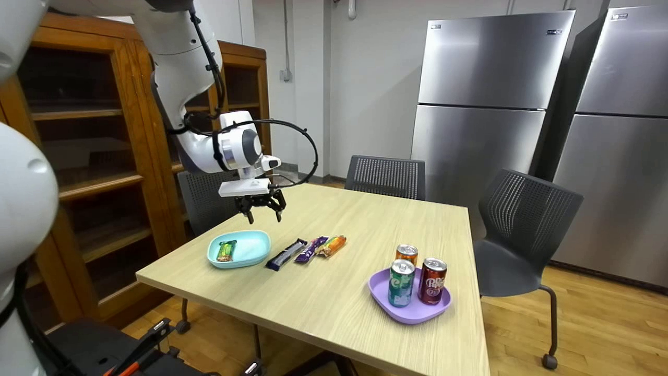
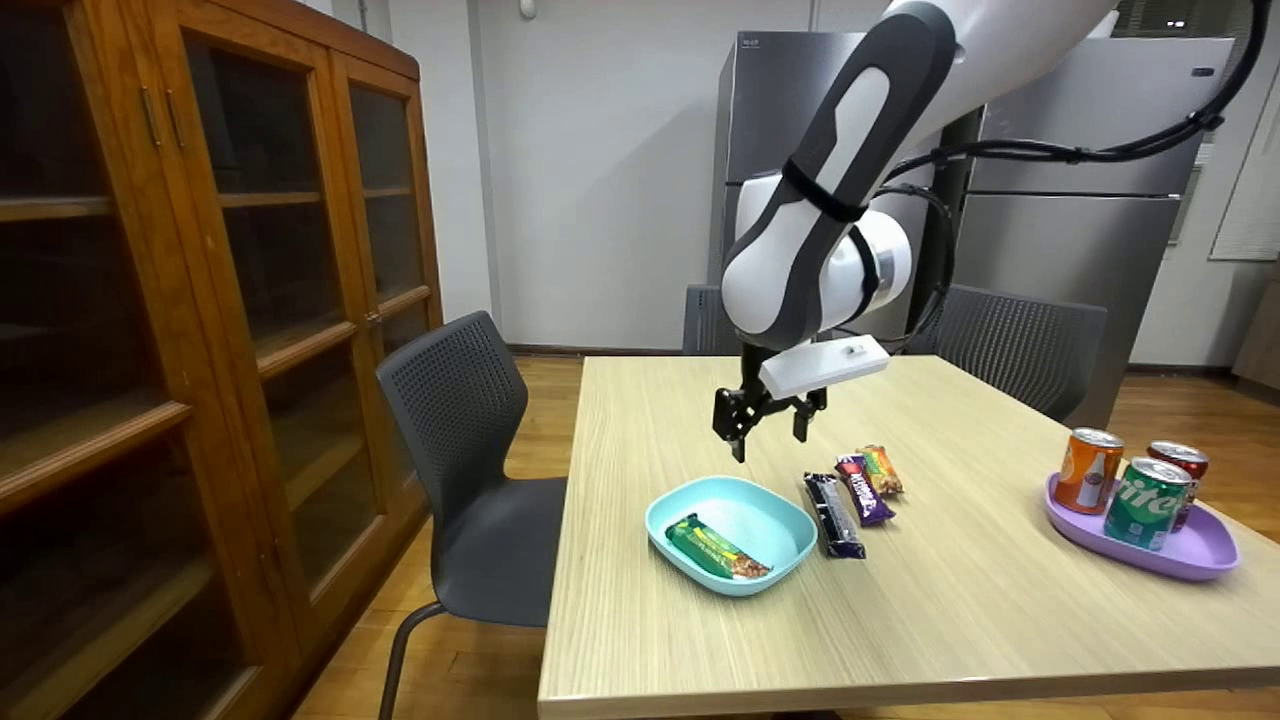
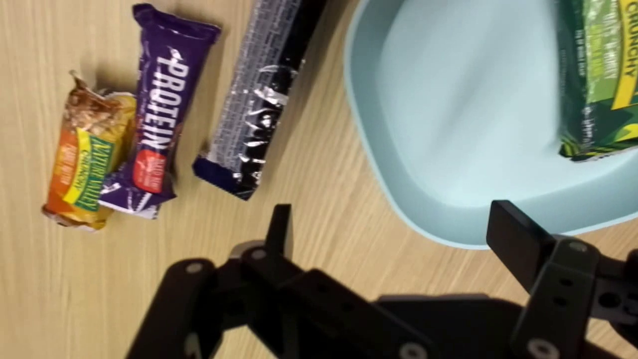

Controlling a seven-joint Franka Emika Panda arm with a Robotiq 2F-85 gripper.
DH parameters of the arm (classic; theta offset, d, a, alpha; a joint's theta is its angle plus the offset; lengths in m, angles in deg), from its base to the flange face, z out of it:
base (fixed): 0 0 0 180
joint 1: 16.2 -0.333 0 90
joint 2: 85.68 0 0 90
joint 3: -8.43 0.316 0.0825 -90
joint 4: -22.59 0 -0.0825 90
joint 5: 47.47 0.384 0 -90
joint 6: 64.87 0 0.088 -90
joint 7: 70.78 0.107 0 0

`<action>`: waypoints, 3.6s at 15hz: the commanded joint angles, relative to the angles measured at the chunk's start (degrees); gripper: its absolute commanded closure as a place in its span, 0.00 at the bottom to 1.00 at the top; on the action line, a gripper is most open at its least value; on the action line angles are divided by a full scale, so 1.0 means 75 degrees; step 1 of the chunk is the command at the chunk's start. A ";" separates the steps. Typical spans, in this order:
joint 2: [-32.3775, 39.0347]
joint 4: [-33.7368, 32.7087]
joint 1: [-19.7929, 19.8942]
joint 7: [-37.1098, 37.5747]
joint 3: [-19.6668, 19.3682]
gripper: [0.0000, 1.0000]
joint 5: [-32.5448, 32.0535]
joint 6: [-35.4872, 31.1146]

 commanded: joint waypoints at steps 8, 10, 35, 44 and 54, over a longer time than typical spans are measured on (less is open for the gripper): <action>0.0217 -0.0402 0.0859 0.0530 -0.0425 0.00 0.0277 0.0166; 0.0354 -0.0559 0.0905 0.0697 -0.0550 0.00 0.0305 0.0213; 0.0743 -0.0360 0.0817 0.1326 -0.0251 0.00 0.1010 0.0469; 0.0948 -0.0373 0.0649 0.1792 -0.0267 0.00 0.1328 0.0494; 0.1093 -0.0452 0.0760 0.1941 -0.0167 0.00 0.1909 0.0472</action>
